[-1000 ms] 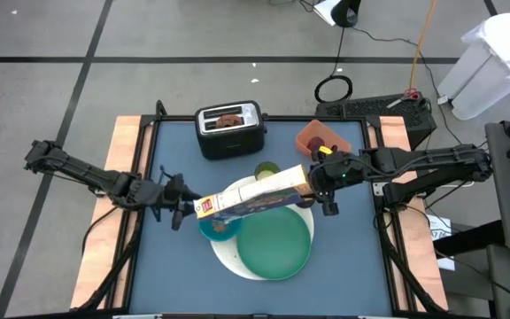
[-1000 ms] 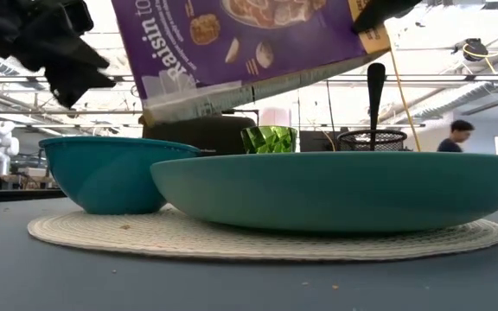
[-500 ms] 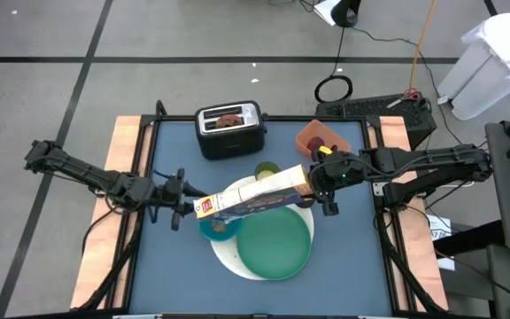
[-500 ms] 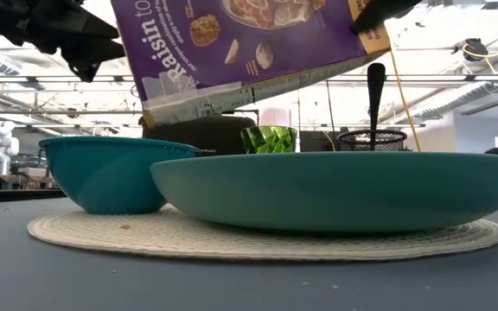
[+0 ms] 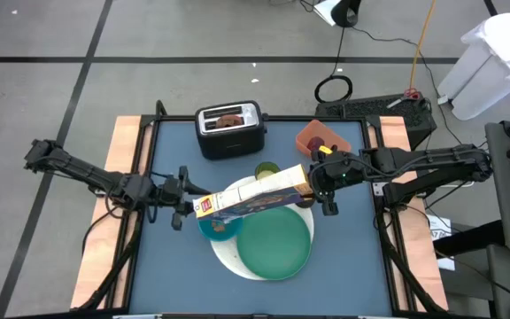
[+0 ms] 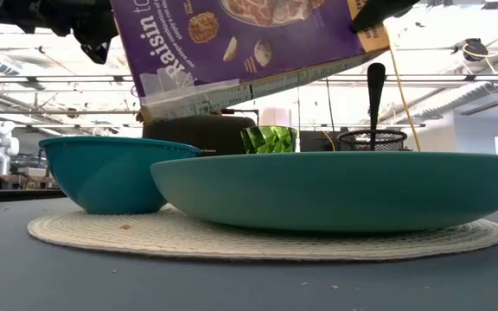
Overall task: Arrange a breakfast setting
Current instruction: Pour the cereal from the purple cereal box into the blue bowl
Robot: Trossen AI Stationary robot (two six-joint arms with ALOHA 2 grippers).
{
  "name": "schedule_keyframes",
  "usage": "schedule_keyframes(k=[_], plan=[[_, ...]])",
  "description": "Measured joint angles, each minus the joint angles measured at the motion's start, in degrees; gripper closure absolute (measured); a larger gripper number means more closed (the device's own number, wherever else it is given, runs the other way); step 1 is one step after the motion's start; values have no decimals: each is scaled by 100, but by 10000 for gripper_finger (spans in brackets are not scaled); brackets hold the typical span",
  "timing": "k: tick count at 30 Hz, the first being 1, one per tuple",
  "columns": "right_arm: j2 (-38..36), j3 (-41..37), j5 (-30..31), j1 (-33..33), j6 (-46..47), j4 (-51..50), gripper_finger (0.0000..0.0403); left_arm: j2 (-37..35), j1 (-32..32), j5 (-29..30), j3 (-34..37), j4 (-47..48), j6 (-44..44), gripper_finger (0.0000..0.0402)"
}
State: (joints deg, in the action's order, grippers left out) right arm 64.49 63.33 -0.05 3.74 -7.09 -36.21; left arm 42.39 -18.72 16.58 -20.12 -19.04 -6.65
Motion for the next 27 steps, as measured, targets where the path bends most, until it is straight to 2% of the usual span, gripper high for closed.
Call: schedule_keyframes(k=[4, 11, 16, 27], plan=[[0, 0, 2, -1, 10, -4, 226, 0, 0, 0, 0, -20, 79, 282], [0, -1, 13, -1, 61, -3, 227, 0, -2, -3, 0, -5, 155, 388], [7, -9, 11, -1, 49, 92, 228, -9, -4, -4, -3, 237, 63, 395], [11, -9, 4, -1, 39, 515, 228, -7, 0, 15, -11, 1467, -862, 397]])
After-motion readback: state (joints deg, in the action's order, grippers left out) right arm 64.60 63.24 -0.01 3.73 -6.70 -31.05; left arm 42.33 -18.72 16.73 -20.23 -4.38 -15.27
